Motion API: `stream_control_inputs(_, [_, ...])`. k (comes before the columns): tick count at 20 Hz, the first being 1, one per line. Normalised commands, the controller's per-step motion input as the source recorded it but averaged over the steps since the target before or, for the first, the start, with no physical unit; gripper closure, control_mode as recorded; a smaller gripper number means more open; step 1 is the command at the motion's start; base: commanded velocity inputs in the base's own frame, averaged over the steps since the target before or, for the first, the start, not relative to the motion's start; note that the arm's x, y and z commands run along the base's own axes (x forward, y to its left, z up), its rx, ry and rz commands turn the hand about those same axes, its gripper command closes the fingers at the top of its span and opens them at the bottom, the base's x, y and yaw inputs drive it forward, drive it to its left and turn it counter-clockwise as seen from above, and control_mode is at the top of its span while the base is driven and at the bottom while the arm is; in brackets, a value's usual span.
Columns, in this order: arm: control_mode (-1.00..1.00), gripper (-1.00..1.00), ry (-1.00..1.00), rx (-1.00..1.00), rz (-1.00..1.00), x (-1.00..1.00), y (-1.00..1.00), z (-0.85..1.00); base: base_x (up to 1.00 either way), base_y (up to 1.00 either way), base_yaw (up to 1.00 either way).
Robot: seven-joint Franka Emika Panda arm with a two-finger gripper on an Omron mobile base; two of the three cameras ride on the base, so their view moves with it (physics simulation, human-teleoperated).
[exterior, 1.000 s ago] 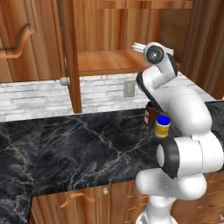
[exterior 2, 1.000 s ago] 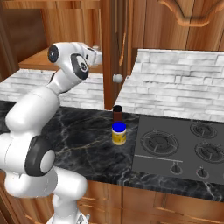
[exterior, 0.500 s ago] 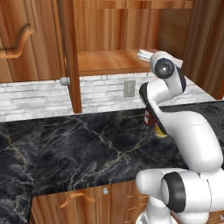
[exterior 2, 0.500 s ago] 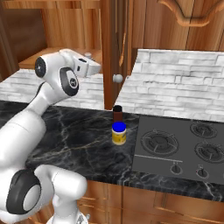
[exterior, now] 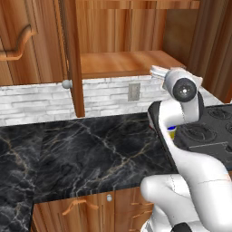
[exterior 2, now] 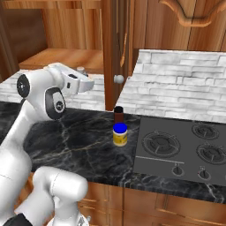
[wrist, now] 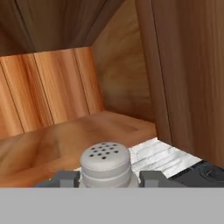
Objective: Collect the paprika, mayonnaise, and shaker from the cabinet and place them next to the stove.
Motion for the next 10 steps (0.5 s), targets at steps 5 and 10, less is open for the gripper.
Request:
stream_control_inputs(5, [-1.0, 1.0, 0.07, -0.06, 0.05, -1.0, 0.0, -0.73, 0.0, 0.0, 0.0])
stream_control_inputs(10, [-1.0, 1.0, 0.09, -0.05, 0.07, -0.98, 0.0, -0.77, 0.0, 0.0, 0.0])
